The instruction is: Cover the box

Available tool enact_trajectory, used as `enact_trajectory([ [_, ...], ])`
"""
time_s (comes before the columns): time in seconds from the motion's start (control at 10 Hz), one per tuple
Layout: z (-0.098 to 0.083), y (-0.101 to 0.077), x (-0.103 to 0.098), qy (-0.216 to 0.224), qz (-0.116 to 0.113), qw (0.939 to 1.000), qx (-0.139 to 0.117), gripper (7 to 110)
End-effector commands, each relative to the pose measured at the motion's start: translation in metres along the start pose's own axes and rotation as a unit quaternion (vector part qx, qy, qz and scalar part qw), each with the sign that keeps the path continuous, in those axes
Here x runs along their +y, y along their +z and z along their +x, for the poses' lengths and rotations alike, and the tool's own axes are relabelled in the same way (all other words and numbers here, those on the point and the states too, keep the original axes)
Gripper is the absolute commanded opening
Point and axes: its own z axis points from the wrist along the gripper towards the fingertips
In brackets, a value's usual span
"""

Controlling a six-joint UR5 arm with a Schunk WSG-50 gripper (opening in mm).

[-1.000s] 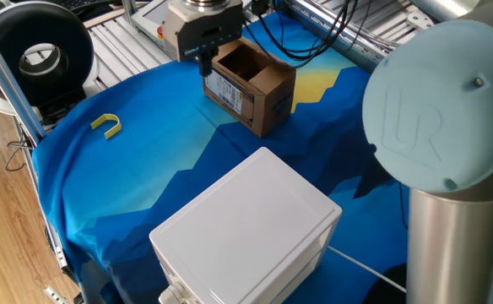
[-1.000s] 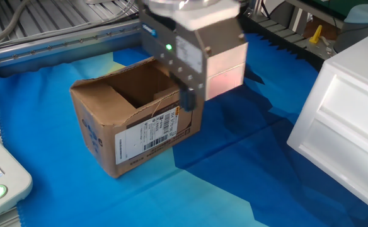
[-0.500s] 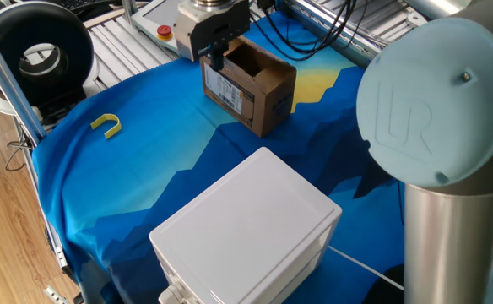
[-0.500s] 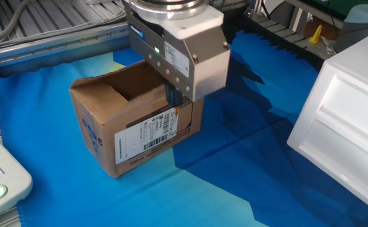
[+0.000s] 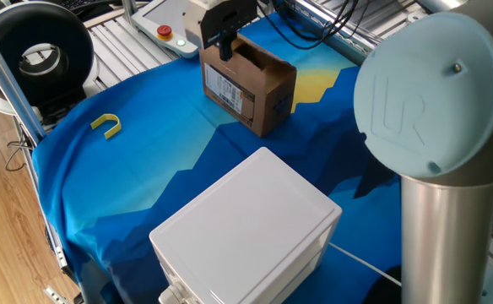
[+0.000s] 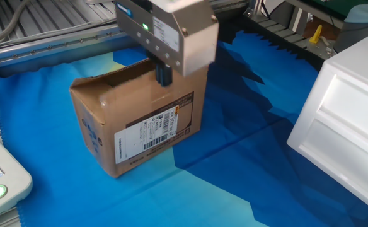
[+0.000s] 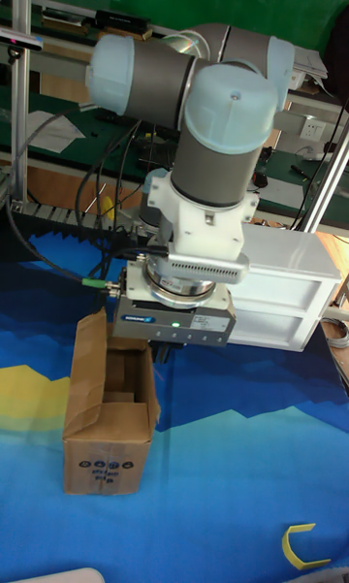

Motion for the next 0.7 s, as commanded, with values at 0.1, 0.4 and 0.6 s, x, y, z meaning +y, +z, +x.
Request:
enact_trajectory([
  [0.1,-0.008,0.016,-0.037,-0.028,0.011,0.9995,-0.007,7],
  [0.4,-0.004,0.025,-0.058,-0.035,0.025,0.999,-0.006,7],
  [0.6,-0.006,0.032,-0.06,-0.035,0.025,0.999,-0.006,7],
])
